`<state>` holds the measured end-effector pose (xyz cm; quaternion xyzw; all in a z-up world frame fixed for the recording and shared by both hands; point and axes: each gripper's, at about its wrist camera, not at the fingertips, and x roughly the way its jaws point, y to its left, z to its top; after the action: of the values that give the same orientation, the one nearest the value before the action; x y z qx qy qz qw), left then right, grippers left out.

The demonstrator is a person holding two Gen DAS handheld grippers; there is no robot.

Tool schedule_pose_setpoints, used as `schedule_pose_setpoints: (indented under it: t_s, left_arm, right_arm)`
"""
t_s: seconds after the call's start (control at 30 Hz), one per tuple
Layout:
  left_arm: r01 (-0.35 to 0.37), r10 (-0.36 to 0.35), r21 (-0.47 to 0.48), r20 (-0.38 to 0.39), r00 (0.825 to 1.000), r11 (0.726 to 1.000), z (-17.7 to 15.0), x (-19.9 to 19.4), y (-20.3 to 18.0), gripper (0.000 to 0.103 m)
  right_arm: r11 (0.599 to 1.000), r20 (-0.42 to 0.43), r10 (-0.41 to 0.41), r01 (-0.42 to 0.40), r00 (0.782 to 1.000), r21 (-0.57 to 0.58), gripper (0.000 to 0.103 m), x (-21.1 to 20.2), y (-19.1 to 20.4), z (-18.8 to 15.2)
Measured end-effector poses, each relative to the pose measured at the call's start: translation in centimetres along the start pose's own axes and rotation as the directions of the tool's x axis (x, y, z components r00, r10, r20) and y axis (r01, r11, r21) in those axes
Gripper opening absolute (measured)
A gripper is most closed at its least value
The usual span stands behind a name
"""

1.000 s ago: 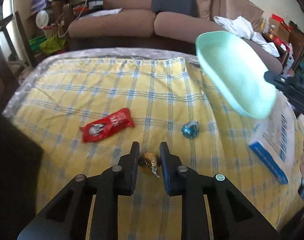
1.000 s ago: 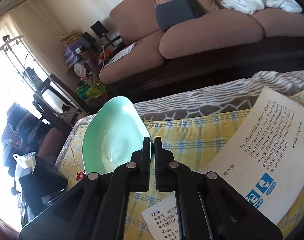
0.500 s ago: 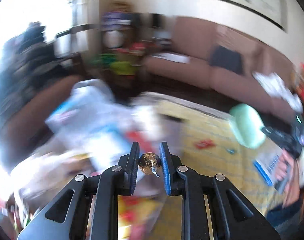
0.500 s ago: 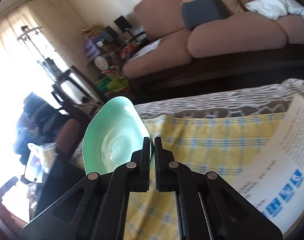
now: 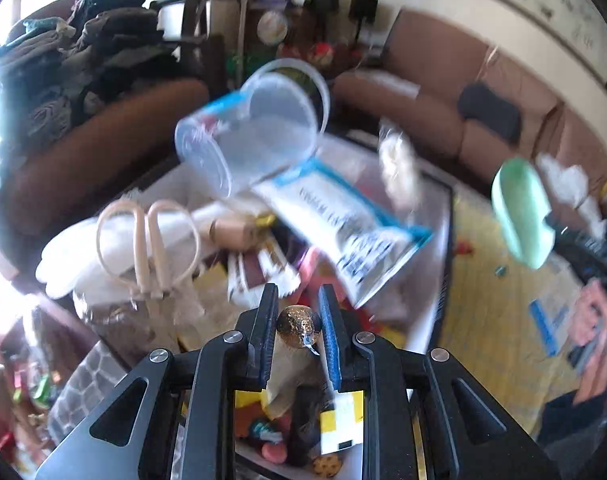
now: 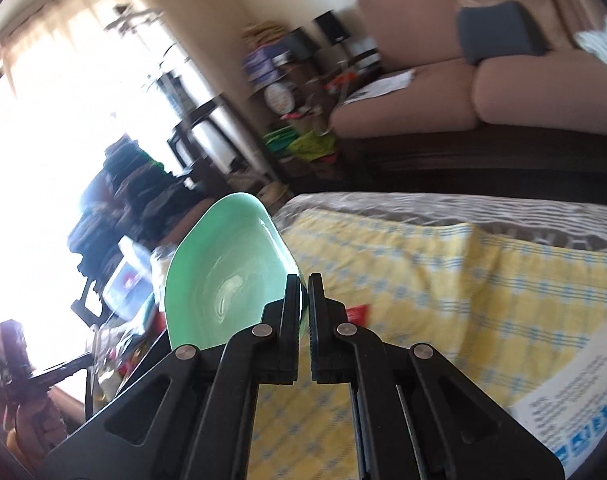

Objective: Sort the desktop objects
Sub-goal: 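Carry the gold candy and green dish over the black box and release both, then move both open tools back over the plaid table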

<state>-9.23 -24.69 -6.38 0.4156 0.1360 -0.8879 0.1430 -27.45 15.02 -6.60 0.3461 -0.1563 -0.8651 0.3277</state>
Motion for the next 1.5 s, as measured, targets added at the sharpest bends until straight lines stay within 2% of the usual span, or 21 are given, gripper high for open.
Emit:
schedule_pose_setpoints:
  t_s: [0.07, 0.1, 0.13, 0.2, 0.27, 0.4, 0.5, 0.6, 0.73, 0.93, 0.97, 1.0, 1.07, 1.13, 1.17, 1.2, 1.23, 1.3, 1.37, 1.47, 1.5]
  left_arm:
    - [0.012, -0.014, -0.034, -0.043, 0.999, 0.999, -0.3, 0.2, -0.2, 0.025]
    - [0.029, -0.032, -0.06, -0.057, 0.998, 0.998, -0.4, 0.1, 0.0, 0.04]
    - [0.042, -0.048, -0.087, -0.07, 0.996, 0.995, -0.3, -0.3, 0.2, 0.05]
    - [0.064, -0.069, -0.129, -0.034, 0.997, 0.99, 0.1, -1.8, 0.8, 0.077]
    - [0.064, -0.058, -0.175, 0.037, 0.998, 0.982, 0.4, -3.7, 1.5, 0.086]
    - [0.103, -0.083, -0.267, 0.084, 0.993, 0.958, -0.4, -5.4, 4.0, 0.086]
    - [0.137, -0.121, -0.334, 0.07, 0.99, 0.932, -0.9, -5.2, 5.9, 0.086]
    - [0.144, -0.125, -0.361, 0.076, 0.989, 0.921, -0.9, -5.2, 6.8, 0.086]
    - [0.162, -0.146, -0.358, 0.071, 0.987, 0.92, -0.7, -4.7, 6.4, 0.086]
    - [0.18, -0.166, -0.306, 0.071, 0.984, 0.935, -0.6, -5.2, 5.1, 0.086]
    - [0.181, -0.168, -0.301, 0.069, 0.983, 0.936, -0.5, -5.2, 5.0, 0.086]
    - [0.178, -0.166, -0.299, 0.064, 0.984, 0.938, -0.5, -5.0, 4.8, 0.086]
    - [0.159, -0.152, -0.296, 0.047, 0.987, 0.942, -0.5, -4.5, 4.8, 0.086]
    - [0.143, -0.139, -0.292, 0.034, 0.99, 0.946, -0.5, -4.1, 4.6, 0.086]
    - [0.138, -0.135, -0.289, 0.031, 0.99, 0.947, -0.5, -3.9, 4.5, 0.086]
    - [0.133, -0.13, -0.281, 0.027, 0.991, 0.95, -0.5, -3.8, 4.4, 0.086]
    - [0.123, -0.121, -0.266, 0.021, 0.992, 0.956, -0.3, -3.7, 4.1, 0.086]
    - [0.096, -0.095, -0.223, 0.017, 0.995, 0.97, -0.1, -3.8, 3.3, 0.086]
    - [0.073, -0.069, -0.187, 0.028, 0.997, 0.98, -0.1, -4.1, 2.4, 0.086]
    - [0.04, -0.031, -0.099, 0.094, 0.995, 0.994, 0.2, -5.0, -0.2, 0.086]
    - [0.022, -0.015, -0.061, 0.115, 0.993, 0.998, 0.3, -5.1, -1.4, 0.086]
  right_arm:
    - [0.999, -0.02, 0.034, -0.035, 0.999, -0.023, 0.004, 0.8, 1.7, -0.3]
    - [0.998, -0.027, 0.053, -0.053, 0.998, -0.032, 0.004, 1.1, 2.4, -0.5]
    - [0.996, -0.035, 0.076, -0.077, 0.996, -0.043, 0.004, 1.4, 3.3, -0.7]
    - [0.991, -0.052, 0.114, -0.117, 0.992, -0.064, 0.004, 1.8, 4.8, -1.0]
    - [0.986, -0.064, 0.139, -0.144, 0.988, -0.081, 0.004, 2.4, 6.1, -1.3]
    - [0.979, -0.09, 0.175, -0.183, 0.98, -0.094, 0.004, 3.6, 8.2, -2.3]
    - [0.983, -0.095, 0.151, -0.159, 0.984, -0.09, 0.004, 6.3, 9.7, -3.2]
    - [0.984, -0.119, 0.135, -0.147, 0.984, -0.102, 0.004, 9.3, 11.2, -3.0]
    - [0.97, -0.134, 0.005, -0.037, 0.991, -0.239, 0.006, 12.9, 14.6, -3.2]
    - [0.939, -0.136, -0.055, 0.005, 0.989, -0.344, 0.011, 13.8, 16.8, -4.7]
    - [0.938, -0.132, -0.062, 0.012, 0.989, -0.346, 0.018, 13.4, 16.8, -4.7]
    - [0.94, -0.125, -0.075, 0.028, 0.989, -0.341, 0.035, 12.5, 16.6, -4.5]
    - [0.951, -0.096, -0.06, 0.028, 0.994, -0.307, 0.05, 10.0, 15.4, -3.8]
    - [0.962, -0.049, -0.052, 0.037, 0.997, -0.272, 0.049, 6.9, 13.3, -2.8]
    - [0.961, -0.02, -0.077, 0.069, 0.997, -0.268, 0.049, 5.6, 12.2, -2.4]
    - [0.95, 0.009, -0.151, 0.147, 0.989, -0.277, 0.048, 4.3, 10.2, -1.9]
    - [0.935, 0.015, -0.221, 0.217, 0.975, -0.281, 0.048, 4.0, 8.8, -1.5]
    - [0.873, 0.01, -0.415, 0.401, 0.91, -0.277, 0.049, 3.9, 4.3, -1.0]
    - [0.845, -0.015, -0.491, 0.472, 0.871, -0.252, 0.048, 3.7, 0.1, -1.7]
    - [0.868, -0.018, -0.466, 0.453, 0.885, -0.205, 0.048, 3.5, -3.3, -3.8]
    - [0.882, -0.06, -0.449, 0.431, 0.892, -0.192, 0.046, 4.1, -4.1, -4.1]
